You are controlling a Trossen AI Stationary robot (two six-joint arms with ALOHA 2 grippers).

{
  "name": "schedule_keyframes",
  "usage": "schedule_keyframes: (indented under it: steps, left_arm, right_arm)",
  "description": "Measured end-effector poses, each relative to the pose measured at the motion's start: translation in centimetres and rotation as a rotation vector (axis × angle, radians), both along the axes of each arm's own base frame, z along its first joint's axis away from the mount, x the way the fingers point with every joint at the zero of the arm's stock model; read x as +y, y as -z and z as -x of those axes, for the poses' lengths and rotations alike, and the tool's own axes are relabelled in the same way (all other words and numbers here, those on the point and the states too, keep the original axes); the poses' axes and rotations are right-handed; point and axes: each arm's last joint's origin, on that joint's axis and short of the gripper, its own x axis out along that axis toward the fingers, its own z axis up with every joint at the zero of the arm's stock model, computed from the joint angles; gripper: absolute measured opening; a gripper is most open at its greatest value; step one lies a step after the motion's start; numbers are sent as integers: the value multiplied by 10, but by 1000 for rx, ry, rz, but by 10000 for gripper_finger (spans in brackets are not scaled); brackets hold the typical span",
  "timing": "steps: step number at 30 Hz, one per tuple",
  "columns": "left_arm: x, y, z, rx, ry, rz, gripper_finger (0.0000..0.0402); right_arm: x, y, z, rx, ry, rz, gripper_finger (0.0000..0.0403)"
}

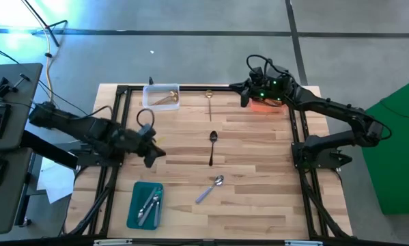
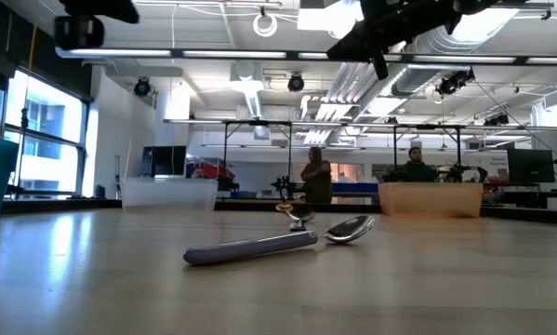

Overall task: Sort silverware by color (type)
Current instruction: Put the black spoon into the orange bin

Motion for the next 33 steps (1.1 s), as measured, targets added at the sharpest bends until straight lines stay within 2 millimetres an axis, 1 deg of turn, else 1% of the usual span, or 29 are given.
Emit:
schedule_keyframes:
  steps: [4, 12, 15, 20, 22, 28, 33]
  left_arm:
    - [17, 10, -11, -56, 31, -43, 0]
    - [49, 33, -28, -252, 34, -102, 0]
    - [63, 45, -32, -308, -1, -129, 0]
    - [85, 56, -36, -408, -94, -159, 0]
    - [91, 58, -38, -435, -121, -171, 0]
    - [105, 66, -45, -428, -164, -196, 0]
    - [110, 74, -50, -400, -143, -181, 0]
  right_arm:
    - [5, 4, -2, 35, 23, -31, 0]
    - [23, 14, -7, 134, 51, -89, 0]
    - [32, 18, -9, 168, 56, -117, 0]
    - [49, 24, -12, 231, 72, -165, 0]
    - [56, 27, -13, 258, 77, -184, 0]
    - [75, 35, -13, 335, 116, -229, 0]
    - [85, 39, -12, 370, 137, -251, 0]
